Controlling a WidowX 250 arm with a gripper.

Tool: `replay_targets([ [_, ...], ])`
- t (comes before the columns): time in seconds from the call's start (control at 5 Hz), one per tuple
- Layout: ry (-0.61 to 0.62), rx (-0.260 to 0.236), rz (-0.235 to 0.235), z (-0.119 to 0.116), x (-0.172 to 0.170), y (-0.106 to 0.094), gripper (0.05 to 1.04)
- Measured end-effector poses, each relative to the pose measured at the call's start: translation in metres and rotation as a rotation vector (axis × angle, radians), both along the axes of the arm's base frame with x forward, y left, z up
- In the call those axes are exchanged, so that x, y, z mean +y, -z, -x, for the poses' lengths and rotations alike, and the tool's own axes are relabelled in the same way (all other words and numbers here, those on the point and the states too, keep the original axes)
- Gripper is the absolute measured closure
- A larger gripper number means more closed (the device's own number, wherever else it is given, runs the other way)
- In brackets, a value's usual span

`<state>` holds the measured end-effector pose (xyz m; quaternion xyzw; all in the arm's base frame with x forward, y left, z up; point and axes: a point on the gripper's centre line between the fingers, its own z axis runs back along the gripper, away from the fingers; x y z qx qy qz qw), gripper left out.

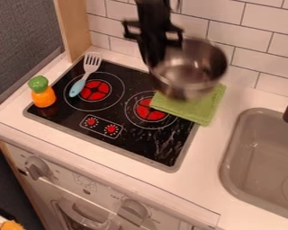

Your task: Moove the silver pot between two burners

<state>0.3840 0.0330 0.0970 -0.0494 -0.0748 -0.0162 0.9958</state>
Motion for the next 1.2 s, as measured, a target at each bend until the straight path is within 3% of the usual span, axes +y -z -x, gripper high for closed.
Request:
replay_targets([
  [0.2,-0.088,-0.013,-0.043,-0.003,0.049,-0.018,1.005],
  [0.4,-0.147,0.061,-0.083,-0.006,0.096,0.018,1.006],
  [0.6,-0.151,0.107,-0.112,-0.001,0.115,0.042,1.006],
  [1.0,-0.132,0.173,-0.103,0.017,0.108,0.065,0.966],
  [1.2,-0.112,0.136,-0.113,0.016,0.105,0.054,0.777],
])
